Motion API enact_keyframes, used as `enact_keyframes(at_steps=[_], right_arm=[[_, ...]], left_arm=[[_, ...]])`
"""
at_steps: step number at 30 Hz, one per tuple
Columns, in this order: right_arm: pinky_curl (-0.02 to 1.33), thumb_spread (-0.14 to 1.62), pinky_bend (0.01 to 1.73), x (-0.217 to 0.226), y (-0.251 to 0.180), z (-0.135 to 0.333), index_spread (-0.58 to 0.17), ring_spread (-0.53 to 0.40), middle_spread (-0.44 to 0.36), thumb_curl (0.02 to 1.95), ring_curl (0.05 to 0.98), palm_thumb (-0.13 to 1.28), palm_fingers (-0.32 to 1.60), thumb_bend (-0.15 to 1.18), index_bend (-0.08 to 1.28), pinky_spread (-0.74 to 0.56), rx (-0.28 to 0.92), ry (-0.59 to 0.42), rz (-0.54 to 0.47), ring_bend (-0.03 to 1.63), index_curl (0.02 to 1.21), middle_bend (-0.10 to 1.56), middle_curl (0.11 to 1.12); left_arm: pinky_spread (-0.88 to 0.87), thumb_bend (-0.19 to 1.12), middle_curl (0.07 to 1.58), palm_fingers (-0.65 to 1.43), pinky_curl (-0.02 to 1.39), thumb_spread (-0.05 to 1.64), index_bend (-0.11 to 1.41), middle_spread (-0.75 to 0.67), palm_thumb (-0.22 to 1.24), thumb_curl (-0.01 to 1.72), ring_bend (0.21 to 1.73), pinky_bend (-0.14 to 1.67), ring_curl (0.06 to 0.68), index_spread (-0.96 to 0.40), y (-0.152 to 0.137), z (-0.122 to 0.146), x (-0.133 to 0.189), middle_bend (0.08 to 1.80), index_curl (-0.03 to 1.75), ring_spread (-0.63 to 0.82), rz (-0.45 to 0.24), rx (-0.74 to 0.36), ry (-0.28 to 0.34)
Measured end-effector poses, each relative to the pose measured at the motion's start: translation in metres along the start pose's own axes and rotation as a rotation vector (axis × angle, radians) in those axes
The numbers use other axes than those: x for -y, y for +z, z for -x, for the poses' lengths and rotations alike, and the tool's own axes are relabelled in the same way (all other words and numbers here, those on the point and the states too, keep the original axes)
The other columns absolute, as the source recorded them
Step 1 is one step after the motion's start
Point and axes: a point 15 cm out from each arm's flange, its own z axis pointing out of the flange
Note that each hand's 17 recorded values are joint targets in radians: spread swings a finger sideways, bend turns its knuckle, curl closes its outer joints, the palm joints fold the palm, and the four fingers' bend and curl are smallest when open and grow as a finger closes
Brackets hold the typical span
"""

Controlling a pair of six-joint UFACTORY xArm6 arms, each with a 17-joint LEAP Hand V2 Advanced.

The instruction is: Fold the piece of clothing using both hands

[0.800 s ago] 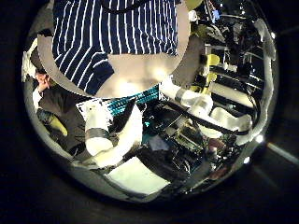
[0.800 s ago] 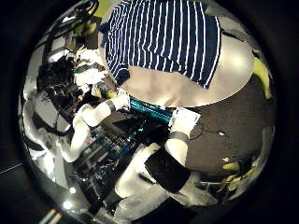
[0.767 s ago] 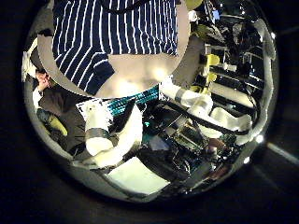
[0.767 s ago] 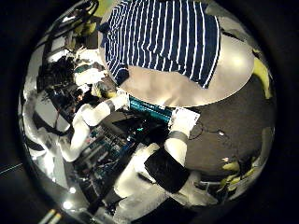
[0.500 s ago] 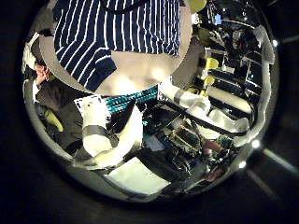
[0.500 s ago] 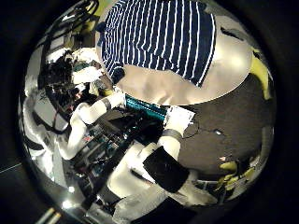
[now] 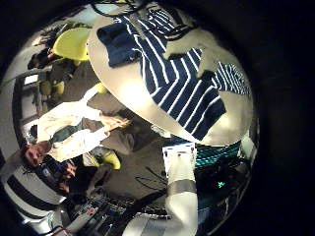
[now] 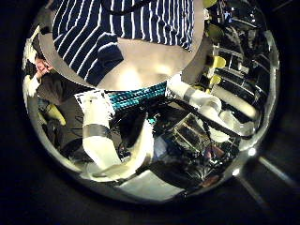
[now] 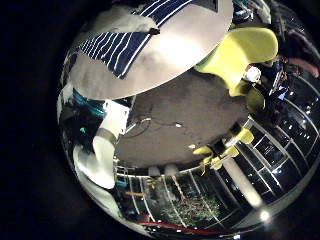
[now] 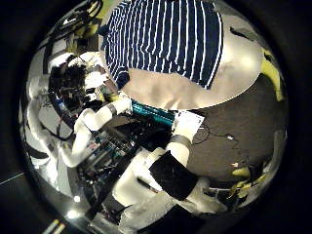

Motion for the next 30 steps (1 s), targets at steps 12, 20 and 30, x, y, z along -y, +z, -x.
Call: enact_keyframes(at_steps=[12,20,30], right_arm=[[0.07,1.33,1.08,0.002,-0.002,0.018,-0.353,0.029,0.009,0.26,0.267,0.43,0.08,-0.01,0.14,0.36,-0.011,0.027,0.031,0.95,0.24,0.47,0.37],[0.08,1.33,1.07,0.000,-0.002,0.028,-0.352,0.020,-0.001,0.26,0.267,0.43,0.08,-0.01,0.14,0.36,-0.017,0.027,0.052,0.96,0.24,0.47,0.37],[0.08,1.32,1.09,0.005,0.004,0.039,-0.330,-0.036,-0.014,0.27,0.276,0.48,0.16,-0.01,0.15,0.27,0.019,0.009,0.054,0.99,0.25,0.49,0.37]], left_arm=[[0.40,-0.03,0.36,0.07,0.28,0.94,0.16,0.26,0.18,0.29,0.83,0.60,0.195,0.03,0.076,0.003,0.026,0.25,0.31,0.32,-0.049,0.142,0.043],[0.09,-0.01,0.48,0.41,0.28,0.92,0.16,0.01,0.26,0.32,0.85,0.62,0.197,0.03,0.096,0.013,0.031,0.55,0.30,0.04,-0.010,0.211,0.034],[-0.44,0.15,0.74,1.09,0.50,1.03,0.35,-0.30,0.78,0.43,1.30,1.17,0.401,-0.25,0.065,0.013,0.062,0.81,0.42,-0.41,-0.182,0.199,0.027]])
